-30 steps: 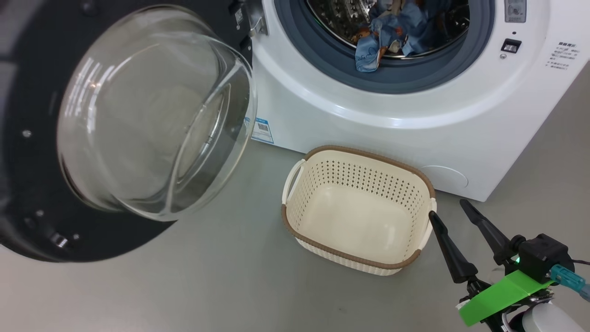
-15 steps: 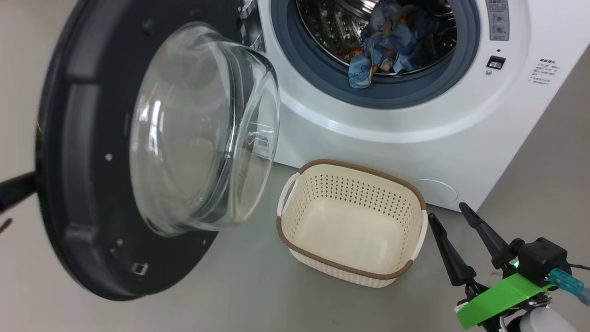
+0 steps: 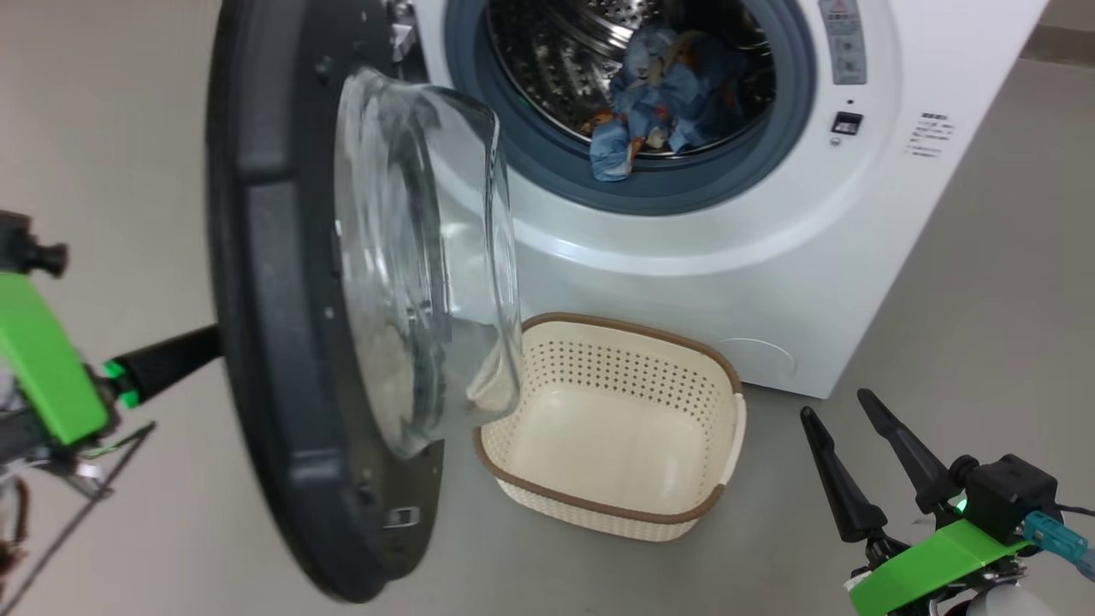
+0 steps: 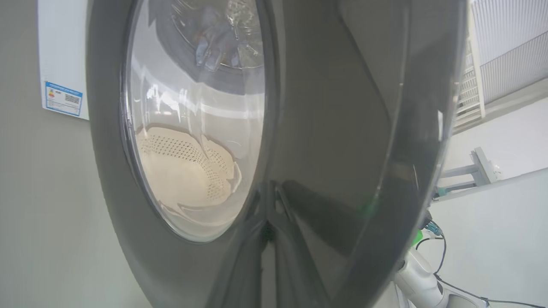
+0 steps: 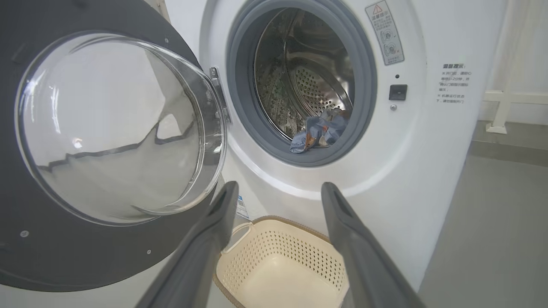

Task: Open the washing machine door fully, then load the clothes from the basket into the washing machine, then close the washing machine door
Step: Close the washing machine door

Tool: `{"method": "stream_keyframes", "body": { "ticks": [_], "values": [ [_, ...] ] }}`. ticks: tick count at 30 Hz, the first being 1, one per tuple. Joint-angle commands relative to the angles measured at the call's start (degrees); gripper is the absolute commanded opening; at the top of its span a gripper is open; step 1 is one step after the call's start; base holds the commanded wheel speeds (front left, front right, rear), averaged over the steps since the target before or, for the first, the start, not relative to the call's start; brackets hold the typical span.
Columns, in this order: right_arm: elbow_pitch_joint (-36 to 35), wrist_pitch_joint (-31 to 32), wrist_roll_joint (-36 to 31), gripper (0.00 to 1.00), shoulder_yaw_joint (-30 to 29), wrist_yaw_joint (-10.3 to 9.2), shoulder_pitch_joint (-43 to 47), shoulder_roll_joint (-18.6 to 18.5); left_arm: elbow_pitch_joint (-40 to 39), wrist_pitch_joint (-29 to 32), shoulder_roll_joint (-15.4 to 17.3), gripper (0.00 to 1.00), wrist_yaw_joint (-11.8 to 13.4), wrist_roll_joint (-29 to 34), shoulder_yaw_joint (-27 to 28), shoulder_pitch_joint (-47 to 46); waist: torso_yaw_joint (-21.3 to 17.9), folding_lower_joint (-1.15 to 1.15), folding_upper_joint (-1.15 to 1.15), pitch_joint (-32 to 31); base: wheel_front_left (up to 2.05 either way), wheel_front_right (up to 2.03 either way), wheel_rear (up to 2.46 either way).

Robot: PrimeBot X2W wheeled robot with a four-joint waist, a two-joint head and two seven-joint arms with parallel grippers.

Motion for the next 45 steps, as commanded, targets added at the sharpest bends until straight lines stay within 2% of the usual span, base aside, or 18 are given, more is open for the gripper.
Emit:
{"method": "stream_keyframes", "body": {
  "ticks": [1, 8, 19, 24, 34, 35, 36, 37, 38, 39, 45],
  "values": [
    [-1.5, -0.5, -1.1, 1.00, 0.5, 0.42, 0.2, -0.5, -3.0, -0.5, 0.9, 0.00, -0.4, 0.2, 1.6, -1.9, -1.7, 0.00, 0.00, -0.3, 0.00, 0.00, 0.00],
    [-1.8, -0.5, -1.3, 1.00, -0.9, 0.42, 0.7, -0.4, -4.6, -4.9, -3.8, 0.00, -0.4, 3.3, -1.5, -2.9, -7.2, 0.00, 0.00, -0.1, 0.00, 0.00, 0.00],
    [-2.2, -0.5, -1.5, 1.00, -2.4, 0.42, 0.6, 0.0, -2.3, -12.4, -7.5, 0.00, -0.4, 6.1, -3.7, -5.8, -14.2, 0.00, 0.00, 0.9, 0.00, 0.00, 0.00],
    [-2.4, -0.5, -1.6, 1.00, -3.4, 0.42, 1.0, 0.1, -1.4, -14.2, -7.4, 0.00, -0.4, 6.1, -4.5, -6.6, -14.6, 0.00, 0.00, 1.0, 0.00, 0.00, 0.00],
    [-2.2, -0.5, -1.8, 1.00, -3.4, 0.42, 1.3, 0.6, -1.7, -17.4, -4.8, 0.00, -0.4, 5.0, -4.2, -3.2, -12.2, 0.00, 0.00, 0.1, 0.00, 0.00, 0.00],
    [-2.1, -0.5, -1.7, 1.00, -3.4, 0.42, 1.3, 0.7, -1.7, -18.0, -4.5, 0.05, -0.4, 4.9, -4.0, -2.6, -11.9, 0.00, 0.00, -0.1, 0.00, 0.00, 0.00],
    [-2.1, -0.5, -1.7, 1.00, -3.4, 0.42, 1.3, 0.7, -1.8, -18.5, -4.2, 0.29, -0.4, 4.9, -3.9, -1.9, -11.6, 0.00, 0.00, -0.1, 0.00, 0.00, 0.00],
    [-2.1, -0.5, -1.7, 1.00, -3.4, 0.42, 1.4, 0.7, -1.8, -19.1, -3.9, 0.46, -0.4, 4.9, -3.8, -1.2, -11.2, 0.00, 0.00, -0.3, 0.00, 0.00, 0.00],
    [-2.1, -0.5, -1.7, 1.00, -3.4, 0.42, 1.5, 0.7, -1.7, -19.9, -3.7, 0.96, -0.4, 4.9, -3.6, -0.5, -10.9, 0.00, 0.00, -0.4, 0.00, 0.00, 0.00],
    [-2.1, -0.5, -1.8, 1.00, -3.4, 0.42, 1.6, 0.8, -1.7, -20.6, -3.6, 1.00, -0.4, 4.9, -3.4, 0.3, -10.7, 0.00, 0.00, -0.6, 0.00, 0.00, 0.00],
    [-1.9, -0.5, -1.8, 1.00, -3.2, 0.42, 2.4, 1.1, -0.2, -26.5, -2.5, 1.00, -0.4, 5.6, -2.2, 5.4, -9.4, 0.00, 0.00, -1.8, 0.00, 0.00, 0.00]
  ]
}}
